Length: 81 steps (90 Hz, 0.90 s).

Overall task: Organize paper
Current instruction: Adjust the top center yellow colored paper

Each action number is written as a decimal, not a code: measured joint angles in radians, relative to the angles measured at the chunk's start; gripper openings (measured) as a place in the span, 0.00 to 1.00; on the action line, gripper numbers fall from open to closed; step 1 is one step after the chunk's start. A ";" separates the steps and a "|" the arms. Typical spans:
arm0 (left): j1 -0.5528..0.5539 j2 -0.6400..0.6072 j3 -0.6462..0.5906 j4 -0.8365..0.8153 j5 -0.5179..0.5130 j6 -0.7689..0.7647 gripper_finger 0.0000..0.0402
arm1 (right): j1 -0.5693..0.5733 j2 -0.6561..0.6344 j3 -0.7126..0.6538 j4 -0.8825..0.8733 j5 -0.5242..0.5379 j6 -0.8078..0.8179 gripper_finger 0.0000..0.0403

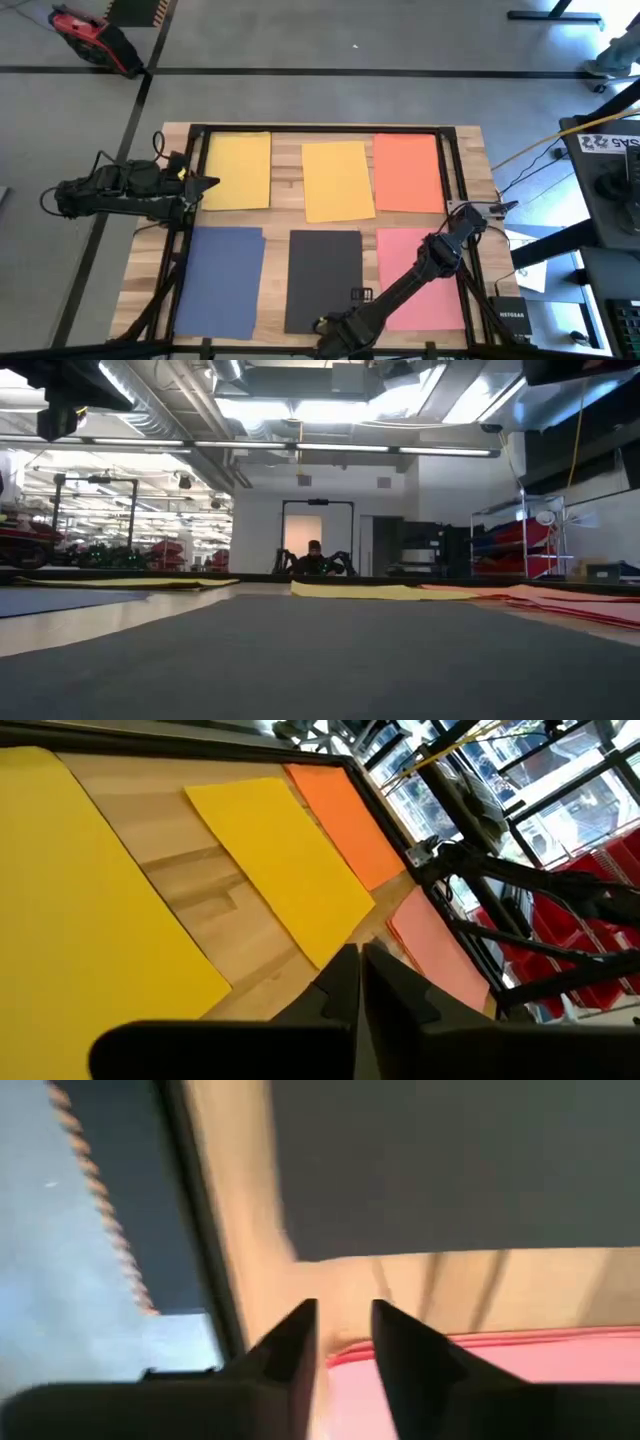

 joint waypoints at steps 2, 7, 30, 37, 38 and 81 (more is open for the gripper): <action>0.000 0.000 0.000 0.001 0.005 0.011 0.00 | -0.005 0.000 0.000 0.000 0.013 -0.001 0.08; -0.002 0.000 0.000 0.003 0.021 0.026 0.00 | -0.021 0.000 0.000 0.002 0.050 -0.008 0.03; -0.003 0.000 0.000 0.003 0.044 0.059 0.00 | -0.158 -0.013 0.000 0.117 0.209 -0.097 0.00; -0.003 0.000 0.000 -0.003 0.044 0.059 0.00 | -0.217 -0.037 0.000 0.121 0.279 -0.119 0.00; -0.003 0.000 0.000 -0.004 0.044 0.059 0.00 | -0.227 -0.042 0.000 0.119 0.291 -0.120 0.00; -0.002 0.000 0.000 -0.003 0.040 0.066 0.00 | -0.686 -0.129 -0.002 0.299 0.386 -0.289 0.00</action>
